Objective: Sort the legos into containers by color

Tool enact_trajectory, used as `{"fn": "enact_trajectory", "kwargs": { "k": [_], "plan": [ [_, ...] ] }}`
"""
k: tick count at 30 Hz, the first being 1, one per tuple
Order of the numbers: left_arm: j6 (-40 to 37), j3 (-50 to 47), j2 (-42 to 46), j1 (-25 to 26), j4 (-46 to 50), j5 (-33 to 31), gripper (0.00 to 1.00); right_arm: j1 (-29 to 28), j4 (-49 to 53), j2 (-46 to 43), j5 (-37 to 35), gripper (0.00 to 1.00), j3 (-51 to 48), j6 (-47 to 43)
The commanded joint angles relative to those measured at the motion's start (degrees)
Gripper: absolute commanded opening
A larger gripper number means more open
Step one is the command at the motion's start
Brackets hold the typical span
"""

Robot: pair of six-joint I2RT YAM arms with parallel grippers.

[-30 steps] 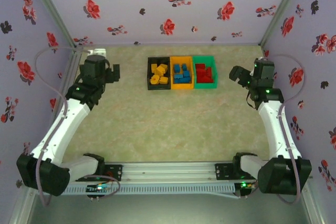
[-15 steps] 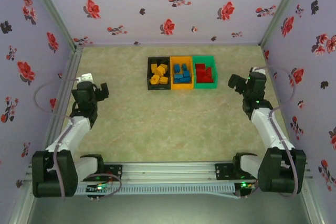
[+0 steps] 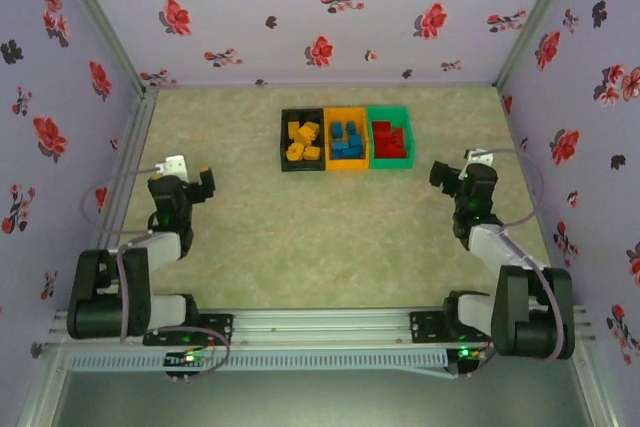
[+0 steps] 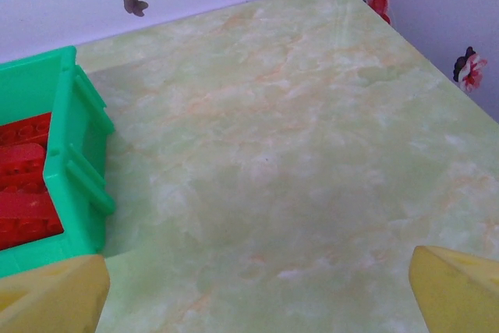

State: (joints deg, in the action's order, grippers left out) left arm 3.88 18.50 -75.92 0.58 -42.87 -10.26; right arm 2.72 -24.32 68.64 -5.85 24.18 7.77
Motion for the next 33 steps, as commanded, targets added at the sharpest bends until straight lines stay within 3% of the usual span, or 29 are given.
{"fn": "enact_trajectory", "kwargs": {
  "k": [1,6,13,17,20,22,33],
  "plan": [
    [-1.67,-0.42,-3.80,-0.54,-8.88,2.79,1.00,-0.08,-9.61,2.86,0.10,0.99,-2.53,-1.93],
    [-4.22,-0.57,-8.28,-0.58,-12.84,7.48,1.00,0.11,-22.60,9.32,1.54,0.99,-5.51,-1.49],
    [-3.80,-4.56,-12.87,-0.84,-23.78,7.41,1.00,0.35,-37.13,19.92,6.48,0.99,-7.33,-1.69],
    [-2.59,0.09,-12.22,-1.28,-14.87,6.46,1.00,0.09,-31.52,21.04,9.21,1.00,-4.26,-3.08],
    [0.20,1.53,-12.49,-1.70,-12.73,1.68,1.00,-0.31,-30.34,21.99,4.93,0.99,-3.00,-1.75],
    [0.44,2.81,-12.28,-1.63,-9.93,0.77,1.00,-0.64,-24.21,21.01,3.87,1.00,-0.76,-1.76],
    [0.06,2.68,-12.34,-1.24,-10.29,0.24,1.00,-0.88,-26.89,20.97,3.56,0.99,-1.87,-2.06]
  ]
}}
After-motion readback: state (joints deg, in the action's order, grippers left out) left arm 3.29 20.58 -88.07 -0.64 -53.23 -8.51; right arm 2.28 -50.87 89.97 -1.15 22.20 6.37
